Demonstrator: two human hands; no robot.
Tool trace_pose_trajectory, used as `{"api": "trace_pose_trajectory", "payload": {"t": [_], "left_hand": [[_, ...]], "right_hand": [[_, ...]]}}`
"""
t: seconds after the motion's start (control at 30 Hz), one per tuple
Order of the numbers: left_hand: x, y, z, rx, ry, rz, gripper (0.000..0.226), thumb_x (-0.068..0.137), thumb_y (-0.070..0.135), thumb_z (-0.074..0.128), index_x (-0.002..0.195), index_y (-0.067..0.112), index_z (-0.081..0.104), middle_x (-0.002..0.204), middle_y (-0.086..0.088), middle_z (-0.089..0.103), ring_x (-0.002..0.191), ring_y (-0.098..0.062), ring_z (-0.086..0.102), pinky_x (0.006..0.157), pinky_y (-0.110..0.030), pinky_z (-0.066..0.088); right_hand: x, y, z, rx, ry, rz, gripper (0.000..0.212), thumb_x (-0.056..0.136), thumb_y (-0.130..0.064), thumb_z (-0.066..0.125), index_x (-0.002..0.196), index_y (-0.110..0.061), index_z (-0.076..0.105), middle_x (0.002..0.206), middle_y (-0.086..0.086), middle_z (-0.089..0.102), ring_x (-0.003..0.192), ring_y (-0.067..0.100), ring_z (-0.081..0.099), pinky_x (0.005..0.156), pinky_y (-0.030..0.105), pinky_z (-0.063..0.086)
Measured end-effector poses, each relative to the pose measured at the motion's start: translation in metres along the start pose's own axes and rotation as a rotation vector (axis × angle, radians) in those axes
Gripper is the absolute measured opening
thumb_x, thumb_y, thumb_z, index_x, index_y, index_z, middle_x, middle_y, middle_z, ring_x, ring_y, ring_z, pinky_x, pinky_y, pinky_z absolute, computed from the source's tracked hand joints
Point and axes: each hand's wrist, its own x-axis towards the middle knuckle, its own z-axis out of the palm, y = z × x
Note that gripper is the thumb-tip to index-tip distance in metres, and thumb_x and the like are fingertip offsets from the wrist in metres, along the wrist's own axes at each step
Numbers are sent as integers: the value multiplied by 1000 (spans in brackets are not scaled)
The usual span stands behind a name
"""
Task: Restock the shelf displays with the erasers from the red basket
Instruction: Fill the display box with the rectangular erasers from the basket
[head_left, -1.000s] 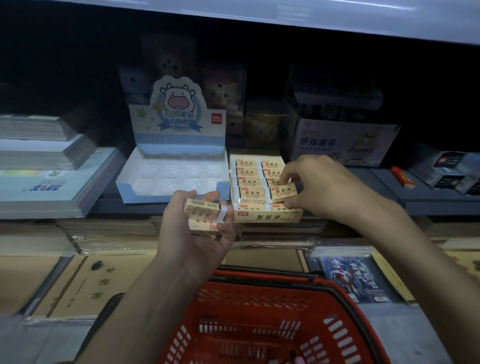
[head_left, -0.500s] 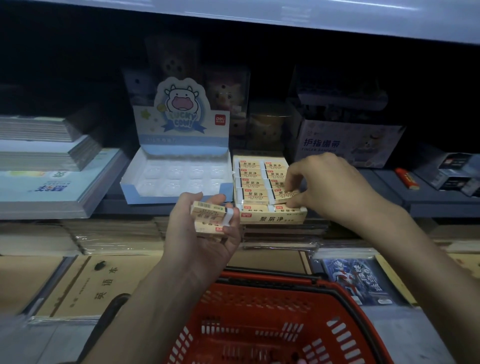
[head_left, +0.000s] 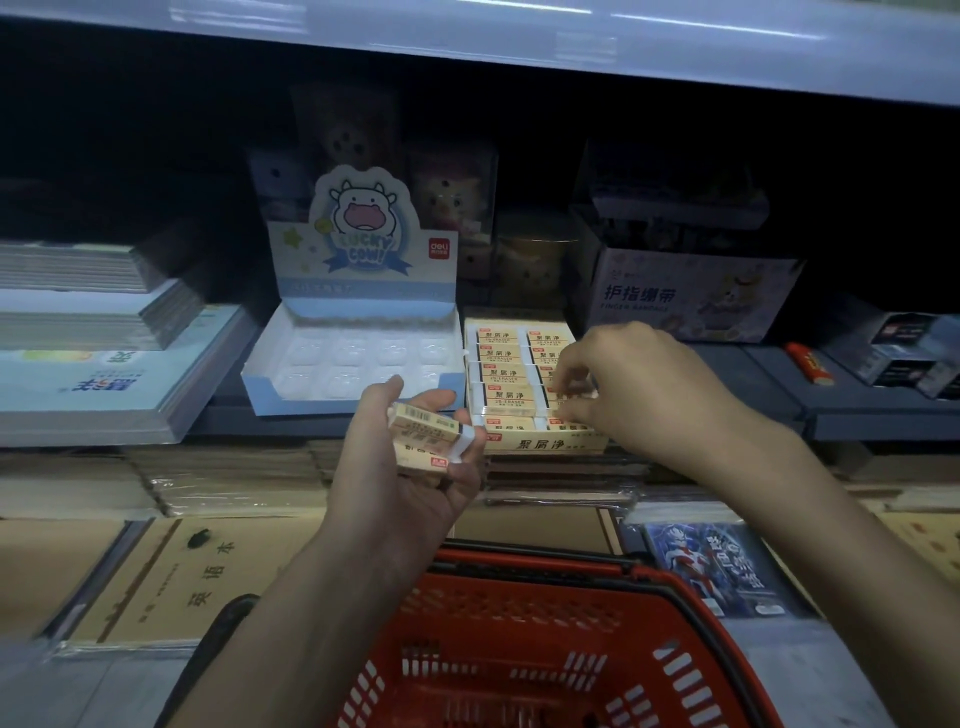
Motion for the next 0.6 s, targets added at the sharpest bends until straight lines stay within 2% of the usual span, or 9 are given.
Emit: {"api": "trace_pose_trajectory", "payload": {"t": [0.13,0.2,0.27,0.37,0.43,0.5,0.6], "left_hand": [[-3,1,5,60,-28,59,46,104,51,53,107,8,68,76,-9,69,60,-18,60,39,-20,39],[-3,1,3,100,-64,104,46,104,53,50,110,10,66,82,-9,65,61,-17,58,38,-20,37],[-4,1,2,153,-109,153,48,105,54,46,114,11,63,85,-9,66,62,-15,56,44,-22,40],[-8,-1,2,225,-163,186,50,106,53,44,114,9,66,92,-11,71,70,-17,65,63,-32,51],[-12,-2,2,261,-196,197,50,106,52,45,103,9,71,93,-11,70,74,-17,68,60,-31,57],[-13,-4,3,297,-229,208,48,106,50,44,94,13,72,91,-11,66,71,-17,64,57,-30,55],[-12,-3,5,291,-219,202,37,105,45,45,102,13,64,83,-9,63,65,-16,58,58,-30,46]], "right_hand": [[-8,-18,-15,271,66,-40,9,91,-44,71,88,-36,75,90,-18,69,77,4,63,72,31,55],[-16,-34,-25,448,53,-90,13,92,-42,70,81,-36,75,82,-20,71,71,6,65,66,27,54],[-24,-51,-31,569,32,-143,15,91,-43,70,80,-36,75,78,-18,72,70,7,66,59,25,50],[-32,-69,-26,525,53,-216,15,87,-51,67,91,-39,75,82,-15,70,77,4,63,66,27,51],[-32,-75,-20,452,76,-243,15,87,-45,71,101,-39,74,87,-15,67,81,3,59,74,32,52],[-30,-76,-14,421,77,-262,14,89,-39,72,102,-35,72,86,-15,65,80,3,57,75,33,52],[-30,-70,-22,481,75,-193,8,89,-38,73,94,-33,70,80,-13,67,73,3,60,65,25,50]]}}
